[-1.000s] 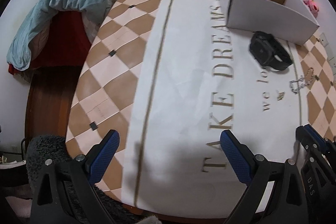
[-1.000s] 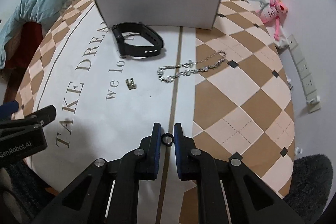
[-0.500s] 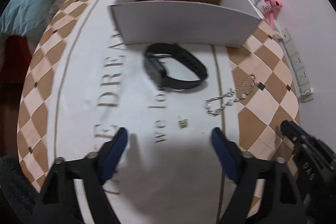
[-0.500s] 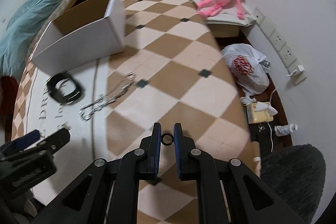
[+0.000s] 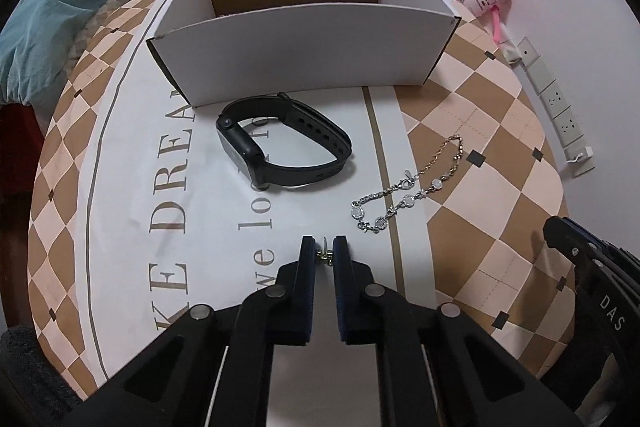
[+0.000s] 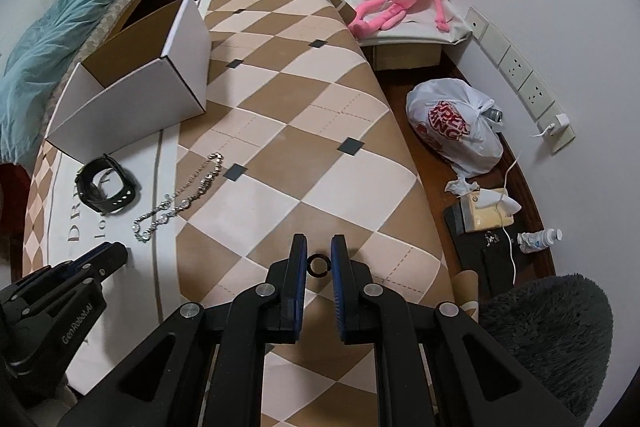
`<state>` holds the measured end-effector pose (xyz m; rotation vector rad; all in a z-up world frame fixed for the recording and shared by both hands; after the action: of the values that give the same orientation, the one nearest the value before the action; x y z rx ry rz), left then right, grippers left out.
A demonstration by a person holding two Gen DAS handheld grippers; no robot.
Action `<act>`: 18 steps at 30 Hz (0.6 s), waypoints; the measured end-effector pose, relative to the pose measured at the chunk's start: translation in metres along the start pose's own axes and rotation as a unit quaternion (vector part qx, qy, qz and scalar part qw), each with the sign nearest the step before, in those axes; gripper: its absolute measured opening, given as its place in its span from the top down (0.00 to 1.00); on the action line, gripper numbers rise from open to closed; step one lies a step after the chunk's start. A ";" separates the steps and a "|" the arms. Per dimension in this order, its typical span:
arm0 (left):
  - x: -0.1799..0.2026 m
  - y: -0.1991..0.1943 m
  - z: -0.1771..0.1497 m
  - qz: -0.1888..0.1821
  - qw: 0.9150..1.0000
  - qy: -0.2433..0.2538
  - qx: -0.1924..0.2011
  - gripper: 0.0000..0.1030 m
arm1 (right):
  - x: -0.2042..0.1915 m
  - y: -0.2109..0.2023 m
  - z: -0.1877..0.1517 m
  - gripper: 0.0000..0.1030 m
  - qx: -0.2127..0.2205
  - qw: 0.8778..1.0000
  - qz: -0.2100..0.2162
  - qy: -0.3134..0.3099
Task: Organize jewelry
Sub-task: 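Carry the ring and charm into the box and open both tools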
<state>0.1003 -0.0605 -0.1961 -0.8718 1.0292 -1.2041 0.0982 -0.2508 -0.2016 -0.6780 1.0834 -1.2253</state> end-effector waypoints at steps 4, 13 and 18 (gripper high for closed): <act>-0.009 -0.015 0.002 -0.015 1.000 -0.005 0.007 0.94 | -0.012 -0.009 0.008 0.88 0.008 1.000 0.021 -0.002; -0.046 -0.075 0.080 -0.074 0.995 -0.033 0.050 0.94 | -0.061 -0.029 0.093 0.88 0.031 0.991 0.126 -0.012; -0.061 -0.067 0.140 -0.074 0.996 -0.031 0.050 0.94 | -0.092 -0.005 0.153 0.88 0.006 0.989 0.145 -0.040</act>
<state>0.2096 -0.0115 -0.0796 -0.9143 0.8587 -1.3328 0.2388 -0.1840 -0.1136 -0.5336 1.0662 -0.9458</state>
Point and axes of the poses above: each gripper's, at about its wrist camera, not at the fingertips, and y roughly the way its jaws point, x to its right, z to its top, the point moved 2 cm from there along y, roughly the way its jaws point, and after that the axes turned 13 degrees about z, right-handed, at the moved point
